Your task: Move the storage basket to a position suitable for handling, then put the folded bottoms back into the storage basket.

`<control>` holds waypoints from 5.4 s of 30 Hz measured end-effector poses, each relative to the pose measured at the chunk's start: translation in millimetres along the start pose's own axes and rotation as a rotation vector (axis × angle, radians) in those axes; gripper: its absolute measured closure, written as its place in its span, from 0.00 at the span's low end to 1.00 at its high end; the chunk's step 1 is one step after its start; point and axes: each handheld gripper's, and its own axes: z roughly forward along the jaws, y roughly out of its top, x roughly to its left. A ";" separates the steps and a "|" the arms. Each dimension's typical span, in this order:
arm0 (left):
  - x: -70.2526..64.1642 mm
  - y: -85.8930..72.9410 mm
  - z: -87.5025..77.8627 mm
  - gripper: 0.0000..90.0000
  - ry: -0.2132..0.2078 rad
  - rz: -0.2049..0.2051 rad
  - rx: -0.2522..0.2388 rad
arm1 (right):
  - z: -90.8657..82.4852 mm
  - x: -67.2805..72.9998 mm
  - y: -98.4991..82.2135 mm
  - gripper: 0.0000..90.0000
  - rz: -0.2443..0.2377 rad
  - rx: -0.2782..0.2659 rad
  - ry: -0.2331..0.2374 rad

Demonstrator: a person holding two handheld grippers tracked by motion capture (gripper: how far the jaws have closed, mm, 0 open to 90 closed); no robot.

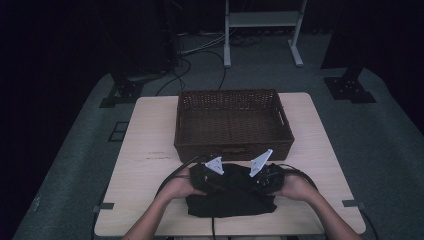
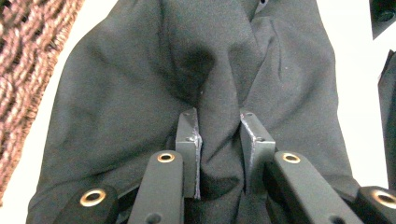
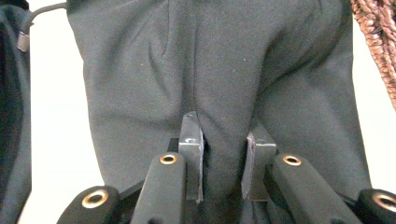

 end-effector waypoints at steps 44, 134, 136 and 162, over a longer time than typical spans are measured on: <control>-13.1 46.6 -73.8 0.81 0.087 0.091 -0.045 | -86.2 9.2 31.6 0.81 -0.049 -0.111 -0.045; 57.7 145.8 -184.9 0.81 0.177 0.173 -0.040 | -207.0 -56.8 116.3 0.81 -0.110 -0.170 -0.150; 62.1 148.9 -187.8 0.81 0.172 0.181 -0.039 | -209.1 -59.5 117.2 0.81 -0.111 -0.176 -0.149; 101.8 165.8 -202.4 0.81 0.191 0.167 -0.044 | -224.8 -95.8 139.6 0.81 -0.107 -0.175 -0.172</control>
